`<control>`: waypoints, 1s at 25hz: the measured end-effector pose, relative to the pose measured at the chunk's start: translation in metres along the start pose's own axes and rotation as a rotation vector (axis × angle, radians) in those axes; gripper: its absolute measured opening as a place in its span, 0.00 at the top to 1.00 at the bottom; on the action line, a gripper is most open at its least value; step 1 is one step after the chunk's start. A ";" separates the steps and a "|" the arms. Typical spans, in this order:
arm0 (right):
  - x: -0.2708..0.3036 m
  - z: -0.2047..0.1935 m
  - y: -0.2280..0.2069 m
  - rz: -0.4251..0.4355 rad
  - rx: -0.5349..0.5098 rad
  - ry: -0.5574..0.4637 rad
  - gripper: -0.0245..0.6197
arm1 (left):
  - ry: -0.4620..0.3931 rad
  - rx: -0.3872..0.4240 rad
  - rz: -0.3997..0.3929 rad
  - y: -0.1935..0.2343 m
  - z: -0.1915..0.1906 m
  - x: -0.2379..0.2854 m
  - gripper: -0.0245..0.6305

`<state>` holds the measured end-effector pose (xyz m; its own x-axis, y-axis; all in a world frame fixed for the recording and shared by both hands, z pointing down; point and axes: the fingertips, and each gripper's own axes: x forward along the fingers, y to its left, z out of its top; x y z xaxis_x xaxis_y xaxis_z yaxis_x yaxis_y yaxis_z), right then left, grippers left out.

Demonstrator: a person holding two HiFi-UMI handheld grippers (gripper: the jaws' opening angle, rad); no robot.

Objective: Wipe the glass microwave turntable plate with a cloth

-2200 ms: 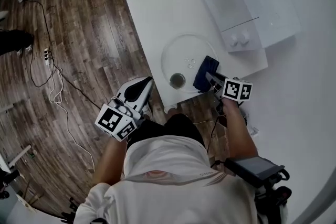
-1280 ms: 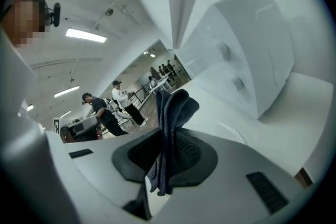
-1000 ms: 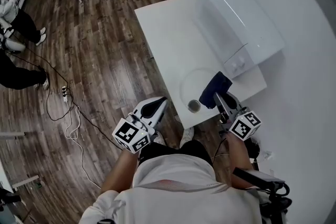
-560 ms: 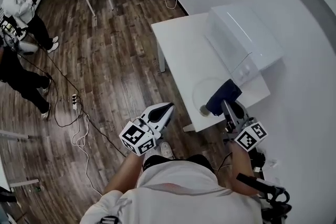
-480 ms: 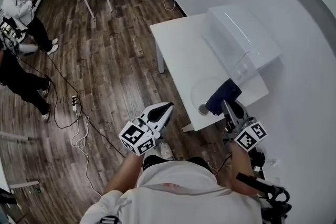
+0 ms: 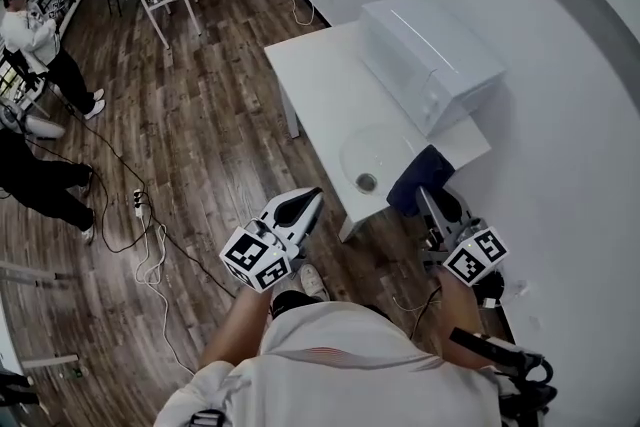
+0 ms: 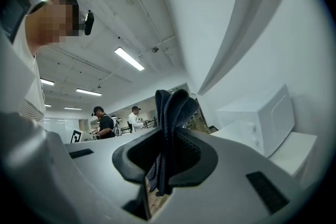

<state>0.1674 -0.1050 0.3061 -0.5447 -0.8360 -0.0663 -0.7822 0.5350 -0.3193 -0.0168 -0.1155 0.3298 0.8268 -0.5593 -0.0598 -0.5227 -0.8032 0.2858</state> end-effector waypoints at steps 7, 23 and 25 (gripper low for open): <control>-0.077 0.004 0.021 -0.006 -0.019 -0.005 0.87 | 0.005 0.010 -0.008 -0.074 -0.015 -0.016 0.95; -0.161 -0.022 0.085 -0.056 -0.084 -0.026 0.87 | 0.048 0.061 -0.071 -0.149 -0.023 -0.074 0.95; -0.160 -0.020 0.095 -0.063 -0.096 -0.029 0.87 | 0.045 0.068 -0.082 -0.150 -0.019 -0.081 0.95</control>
<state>0.1740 0.0818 0.3057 -0.4859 -0.8706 -0.0769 -0.8405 0.4896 -0.2321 -0.0015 0.0545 0.3096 0.8752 -0.4824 -0.0374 -0.4642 -0.8589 0.2163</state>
